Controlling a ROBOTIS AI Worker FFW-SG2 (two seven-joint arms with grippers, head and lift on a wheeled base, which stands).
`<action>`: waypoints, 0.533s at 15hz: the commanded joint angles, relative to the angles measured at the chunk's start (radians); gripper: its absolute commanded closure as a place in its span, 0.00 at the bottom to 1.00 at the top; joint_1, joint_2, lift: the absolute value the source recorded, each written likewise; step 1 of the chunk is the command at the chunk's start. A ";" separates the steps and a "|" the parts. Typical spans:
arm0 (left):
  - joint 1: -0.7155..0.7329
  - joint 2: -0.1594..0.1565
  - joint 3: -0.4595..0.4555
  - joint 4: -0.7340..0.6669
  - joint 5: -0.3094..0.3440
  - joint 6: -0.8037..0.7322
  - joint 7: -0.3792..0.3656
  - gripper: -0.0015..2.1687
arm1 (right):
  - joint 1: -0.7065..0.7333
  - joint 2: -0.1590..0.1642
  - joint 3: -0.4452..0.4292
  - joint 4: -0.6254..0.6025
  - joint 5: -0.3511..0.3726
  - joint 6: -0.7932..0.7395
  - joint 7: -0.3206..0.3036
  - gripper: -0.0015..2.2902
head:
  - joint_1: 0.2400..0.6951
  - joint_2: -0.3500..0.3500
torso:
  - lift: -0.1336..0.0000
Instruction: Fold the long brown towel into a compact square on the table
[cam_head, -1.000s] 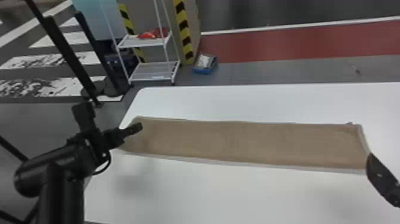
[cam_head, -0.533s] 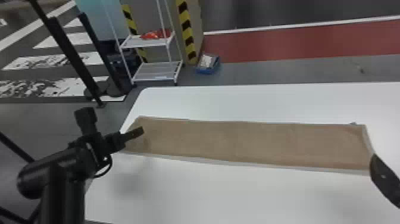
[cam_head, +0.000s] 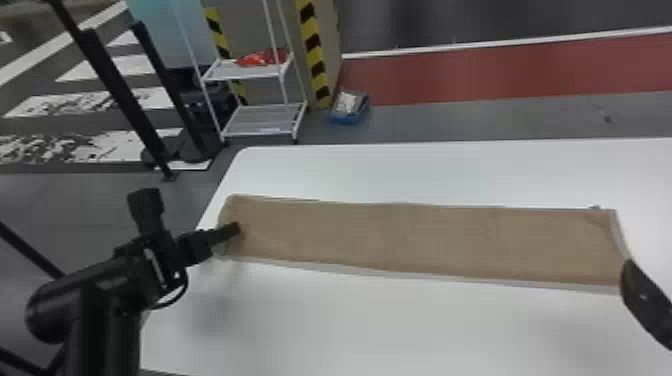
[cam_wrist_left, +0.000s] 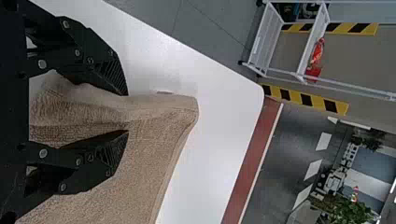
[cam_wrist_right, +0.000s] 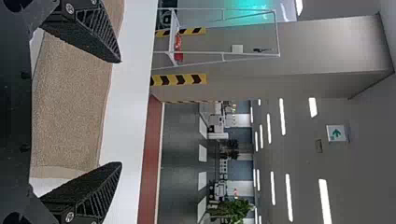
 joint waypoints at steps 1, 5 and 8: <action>0.012 -0.004 0.000 -0.021 0.000 -0.003 -0.004 0.49 | 0.000 0.002 0.000 0.000 0.000 0.000 0.000 0.04 | 1.00 0.84 | 0.08; 0.027 -0.006 0.000 -0.058 0.001 0.000 -0.014 0.87 | 0.000 0.002 0.000 0.003 0.000 0.000 0.000 0.04 | 1.00 0.83 | 0.08; 0.080 -0.015 0.043 -0.162 0.020 0.031 -0.059 0.88 | 0.000 0.002 -0.003 0.005 -0.003 0.000 0.000 0.04 | 1.00 0.83 | 0.08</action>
